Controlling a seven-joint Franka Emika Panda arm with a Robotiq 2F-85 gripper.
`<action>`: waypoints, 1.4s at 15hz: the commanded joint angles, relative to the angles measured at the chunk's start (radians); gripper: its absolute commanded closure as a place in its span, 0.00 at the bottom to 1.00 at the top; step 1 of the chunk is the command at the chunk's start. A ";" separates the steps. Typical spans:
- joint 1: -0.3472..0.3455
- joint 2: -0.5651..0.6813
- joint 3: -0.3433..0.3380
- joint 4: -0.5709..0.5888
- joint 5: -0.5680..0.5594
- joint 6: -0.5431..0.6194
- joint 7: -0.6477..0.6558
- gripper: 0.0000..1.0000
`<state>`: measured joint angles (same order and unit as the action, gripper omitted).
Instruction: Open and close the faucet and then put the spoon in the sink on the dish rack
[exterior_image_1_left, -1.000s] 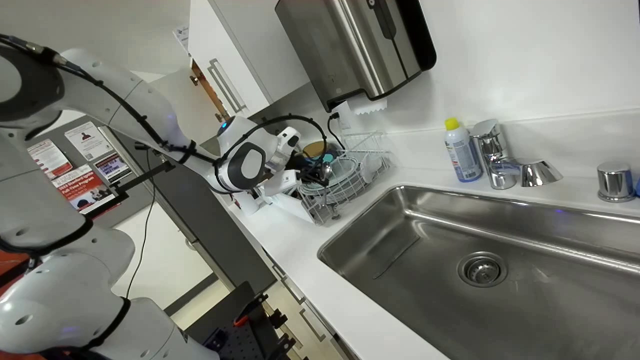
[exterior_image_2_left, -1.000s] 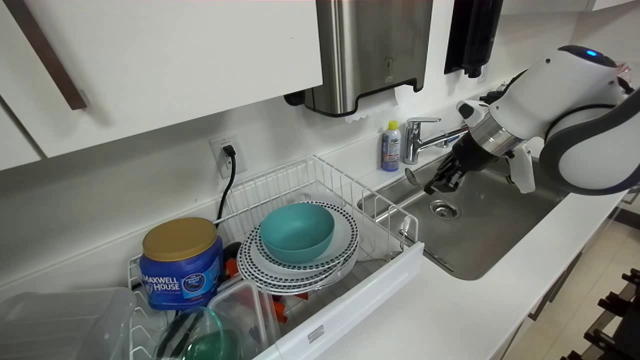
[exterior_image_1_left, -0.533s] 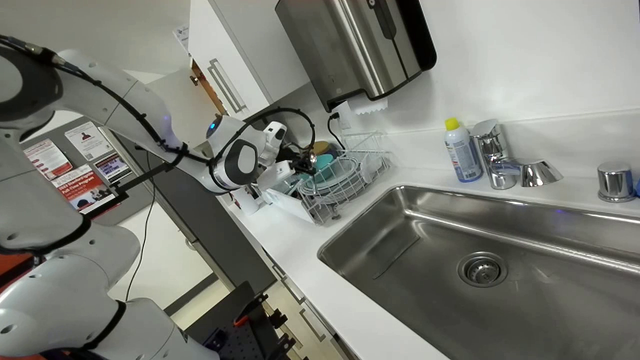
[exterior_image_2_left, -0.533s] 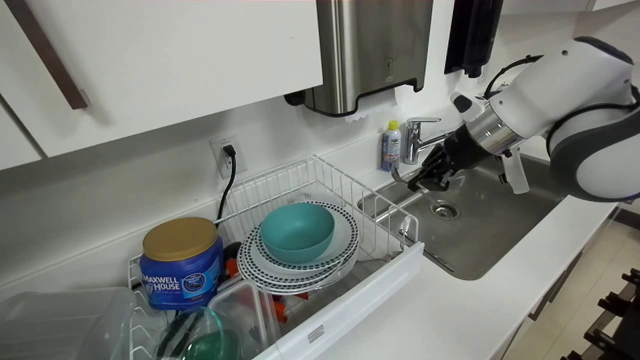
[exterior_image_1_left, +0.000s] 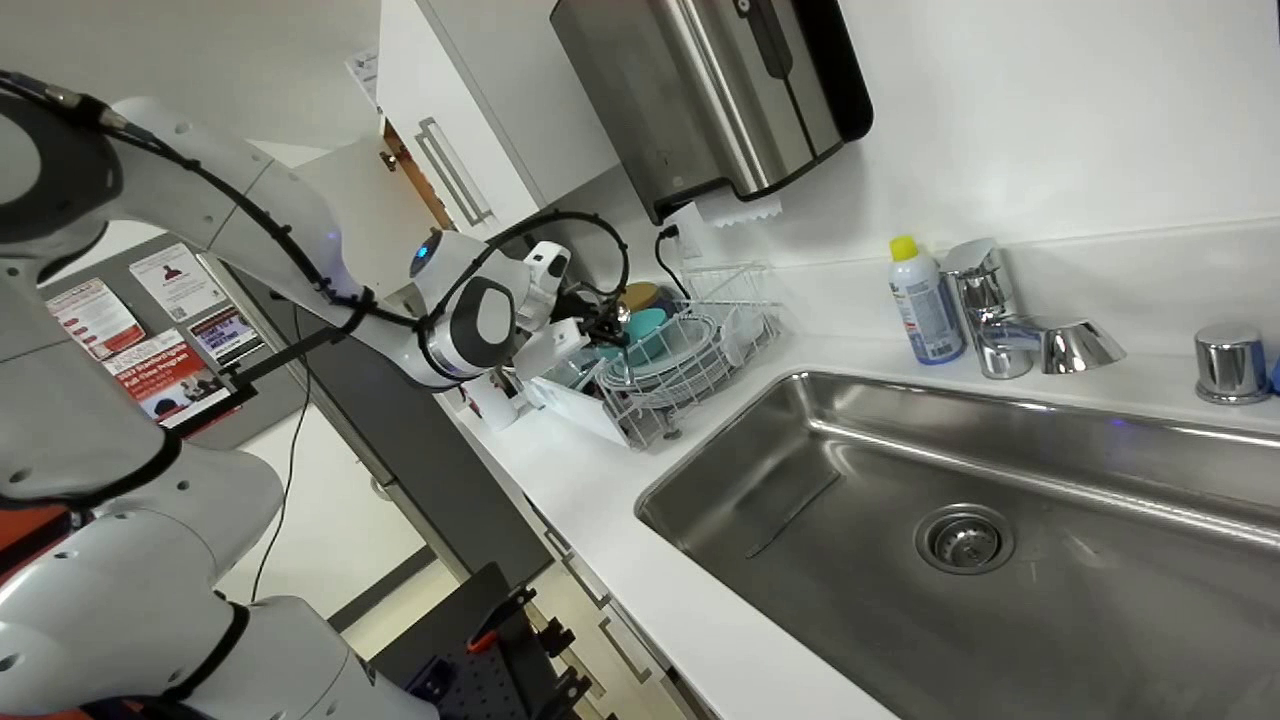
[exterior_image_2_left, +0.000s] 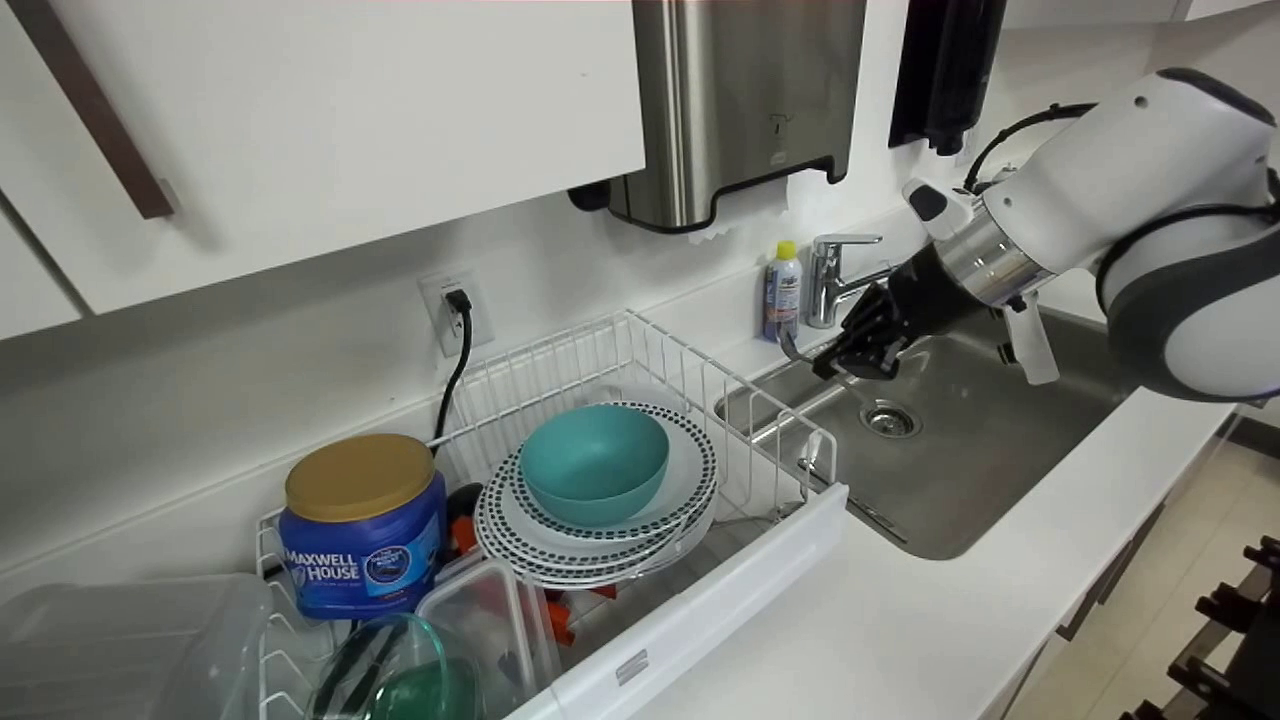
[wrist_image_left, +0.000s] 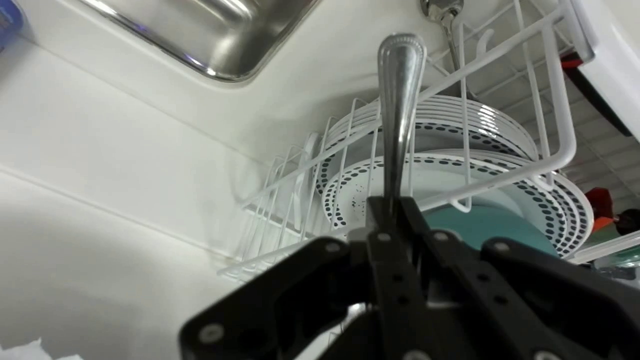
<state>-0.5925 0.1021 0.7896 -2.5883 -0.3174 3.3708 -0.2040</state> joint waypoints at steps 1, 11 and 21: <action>-0.004 0.001 0.003 0.002 -0.006 0.011 0.000 0.98; -0.036 -0.040 0.108 0.060 -0.208 0.018 0.020 0.98; -0.014 0.035 0.176 0.249 -0.322 -0.059 -0.013 0.98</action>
<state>-0.6101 0.1003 0.9430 -2.4218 -0.6160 3.3786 -0.2057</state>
